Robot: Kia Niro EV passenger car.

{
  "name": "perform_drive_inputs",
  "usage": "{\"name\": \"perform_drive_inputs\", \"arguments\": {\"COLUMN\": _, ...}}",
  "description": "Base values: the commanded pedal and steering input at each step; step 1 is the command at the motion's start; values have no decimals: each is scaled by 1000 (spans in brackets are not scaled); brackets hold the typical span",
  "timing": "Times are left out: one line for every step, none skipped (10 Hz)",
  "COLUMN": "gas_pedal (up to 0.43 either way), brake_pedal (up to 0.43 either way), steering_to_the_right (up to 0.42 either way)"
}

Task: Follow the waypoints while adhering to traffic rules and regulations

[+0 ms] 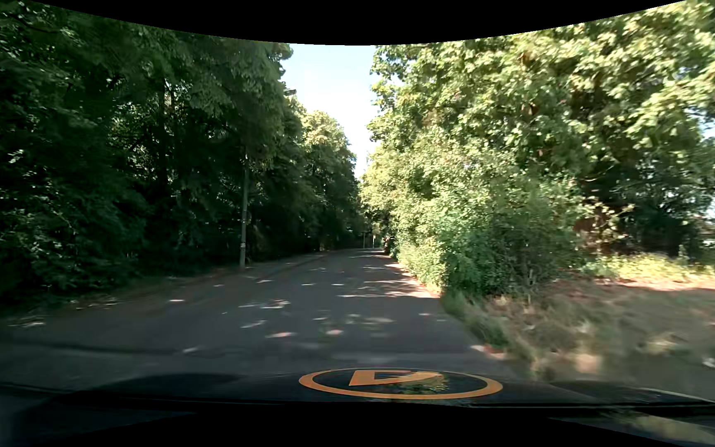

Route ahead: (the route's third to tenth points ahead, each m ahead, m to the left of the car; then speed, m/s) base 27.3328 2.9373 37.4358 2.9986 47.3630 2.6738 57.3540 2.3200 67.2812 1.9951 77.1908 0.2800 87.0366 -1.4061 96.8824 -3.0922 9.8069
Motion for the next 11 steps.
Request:
{"name": "perform_drive_inputs", "arguments": {"gas_pedal": 228, "brake_pedal": 0, "steering_to_the_right": -60}}
{"name": "perform_drive_inputs", "arguments": {"gas_pedal": 228, "brake_pedal": 0, "steering_to_the_right": -53}}
{"name": "perform_drive_inputs", "arguments": {"gas_pedal": 240, "brake_pedal": 0, "steering_to_the_right": -46}}
{"name": "perform_drive_inputs", "arguments": {"gas_pedal": 248, "brake_pedal": 0, "steering_to_the_right": -34}}
{"name": "perform_drive_inputs", "arguments": {"gas_pedal": 248, "brake_pedal": 0, "steering_to_the_right": -20}}
{"name": "perform_drive_inputs", "arguments": {"gas_pedal": 248, "brake_pedal": 0, "steering_to_the_right": -10}}
{"name": "perform_drive_inputs", "arguments": {"gas_pedal": 260, "brake_pedal": 0, "steering_to_the_right": -5}}
{"name": "perform_drive_inputs", "arguments": {"gas_pedal": 260, "brake_pedal": 0, "steering_to_the_right": -1}}
{"name": "perform_drive_inputs", "arguments": {"gas_pedal": 260, "brake_pedal": 0, "steering_to_the_right": 0}}
{"name": "perform_drive_inputs", "arguments": {"gas_pedal": 268, "brake_pedal": 0, "steering_to_the_right": 0}}
{"name": "perform_drive_inputs", "arguments": {"gas_pedal": 268, "brake_pedal": 0, "steering_to_the_right": 0}}
